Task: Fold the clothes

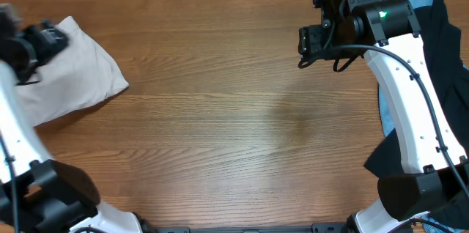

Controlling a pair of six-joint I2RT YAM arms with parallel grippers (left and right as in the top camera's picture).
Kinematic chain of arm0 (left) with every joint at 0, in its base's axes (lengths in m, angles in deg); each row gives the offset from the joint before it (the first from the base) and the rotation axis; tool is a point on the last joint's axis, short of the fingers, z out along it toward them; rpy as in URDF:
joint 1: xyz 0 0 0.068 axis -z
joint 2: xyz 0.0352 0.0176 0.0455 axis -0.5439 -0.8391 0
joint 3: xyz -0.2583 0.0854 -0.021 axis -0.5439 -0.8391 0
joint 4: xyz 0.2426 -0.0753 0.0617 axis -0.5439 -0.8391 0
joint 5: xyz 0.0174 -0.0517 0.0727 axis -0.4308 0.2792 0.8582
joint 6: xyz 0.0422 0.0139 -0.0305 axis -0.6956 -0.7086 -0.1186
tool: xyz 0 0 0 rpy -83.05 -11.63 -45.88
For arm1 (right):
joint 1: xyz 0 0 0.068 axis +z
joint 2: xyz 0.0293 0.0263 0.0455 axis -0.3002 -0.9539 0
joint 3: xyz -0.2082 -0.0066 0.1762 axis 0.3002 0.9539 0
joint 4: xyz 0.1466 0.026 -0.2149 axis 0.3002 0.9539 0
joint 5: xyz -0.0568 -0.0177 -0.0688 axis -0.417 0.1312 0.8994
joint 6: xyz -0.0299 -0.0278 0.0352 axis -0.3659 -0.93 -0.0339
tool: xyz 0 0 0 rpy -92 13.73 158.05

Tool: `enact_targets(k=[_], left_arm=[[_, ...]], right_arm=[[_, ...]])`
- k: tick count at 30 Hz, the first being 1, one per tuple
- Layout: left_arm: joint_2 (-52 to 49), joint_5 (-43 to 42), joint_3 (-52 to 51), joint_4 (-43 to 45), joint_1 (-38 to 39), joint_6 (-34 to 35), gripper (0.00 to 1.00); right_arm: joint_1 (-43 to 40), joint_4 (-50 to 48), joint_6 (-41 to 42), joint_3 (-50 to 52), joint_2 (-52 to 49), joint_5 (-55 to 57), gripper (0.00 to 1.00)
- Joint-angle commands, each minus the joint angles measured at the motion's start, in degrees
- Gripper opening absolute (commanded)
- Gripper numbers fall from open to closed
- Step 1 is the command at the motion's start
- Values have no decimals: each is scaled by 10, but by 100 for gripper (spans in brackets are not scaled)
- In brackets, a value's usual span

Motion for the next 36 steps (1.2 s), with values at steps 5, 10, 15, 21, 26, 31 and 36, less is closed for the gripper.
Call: enact_targets(k=[5,10,15,21,26,31,36], left_arm=[[0,30,6,-47,175,-63,100],[0,108,6,-74,288,-85,100],[0,116,6,-136,336,-44,100],[6,115,6,-243,338,-37,100],[76,119,-12,-253,359,-27,100],[202,155,-77,-216,402,-2,100],[382,215,-223,-125,450,34,100]], right_arm=[[-2,-31,0,-1,-1,-39,100],[-2,-73,-3,-1,-2,-47,100],[-7,-59,2,-1,-3,-48,100],[-17,-10,43,5,10,-46,100],[-17,-12,49,56,57,-47,99],[-17,-61,73,196,153,-46,99],[-15,-168,94,374,308,-29,100]])
